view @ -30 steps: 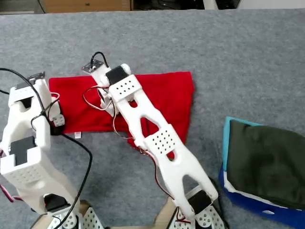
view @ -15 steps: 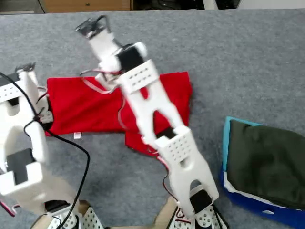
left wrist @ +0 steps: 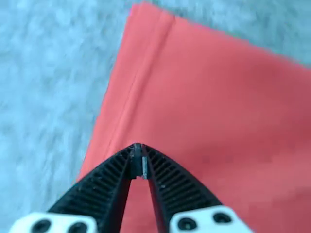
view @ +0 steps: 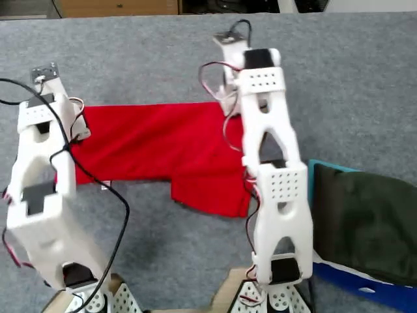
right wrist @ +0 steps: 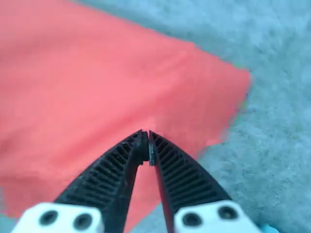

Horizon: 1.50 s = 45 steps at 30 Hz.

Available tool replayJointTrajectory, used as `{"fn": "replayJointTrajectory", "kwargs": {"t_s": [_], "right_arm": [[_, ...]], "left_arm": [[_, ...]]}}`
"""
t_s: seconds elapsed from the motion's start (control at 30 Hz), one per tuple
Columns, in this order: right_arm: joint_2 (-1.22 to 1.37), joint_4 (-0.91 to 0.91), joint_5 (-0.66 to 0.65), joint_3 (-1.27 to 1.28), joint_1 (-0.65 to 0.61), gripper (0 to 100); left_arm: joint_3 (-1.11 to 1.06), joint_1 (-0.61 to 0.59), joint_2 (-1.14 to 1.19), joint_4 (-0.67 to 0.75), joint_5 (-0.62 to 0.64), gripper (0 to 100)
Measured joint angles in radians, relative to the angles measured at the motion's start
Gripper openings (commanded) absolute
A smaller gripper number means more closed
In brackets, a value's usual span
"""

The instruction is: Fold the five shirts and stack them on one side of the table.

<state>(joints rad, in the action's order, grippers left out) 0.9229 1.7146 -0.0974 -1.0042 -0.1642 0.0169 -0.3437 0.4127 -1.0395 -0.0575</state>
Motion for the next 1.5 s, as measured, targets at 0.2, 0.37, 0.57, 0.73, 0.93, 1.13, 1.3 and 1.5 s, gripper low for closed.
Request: {"fn": "replayJointTrajectory", "kwargs": {"t_s": [0.2, 0.37, 0.57, 0.73, 0.93, 1.13, 1.3, 1.5], "right_arm": [[0.16, -0.043, 0.002, -0.012, 0.092, 1.9], [0.227, -0.038, -0.02, -0.123, 0.121, 1.9], [0.241, 0.048, -0.051, -0.31, 0.132, 1.9], [0.204, 0.052, -0.057, -0.367, 0.104, 1.9], [-0.051, 0.052, -0.057, -0.124, 0.049, 1.9], [-0.45, 0.054, -0.192, 0.327, -0.049, 2.2], [-0.766, 0.054, -0.396, 0.727, -0.161, 2.3], [-0.925, -0.006, -0.597, 1.051, -0.227, 2.1]], "left_arm": [[0.242, 0.0, 0.209, -0.048, 0.051, 2], [0.462, 0.003, 0.336, -0.123, 0.072, 2], [0.684, 0.008, 0.382, -0.302, 0.071, 2], [0.904, 0.038, 0.382, -0.505, 0.046, 2], [1.148, 0.058, 0.381, -0.692, -0.011, 2], [1.096, 0.023, 0.307, -0.71, -0.058, 2], [0.838, 0.021, 0.087, -0.71, -0.075, 2], [0.394, -0.043, -0.204, -0.626, -0.046, 2]]}}
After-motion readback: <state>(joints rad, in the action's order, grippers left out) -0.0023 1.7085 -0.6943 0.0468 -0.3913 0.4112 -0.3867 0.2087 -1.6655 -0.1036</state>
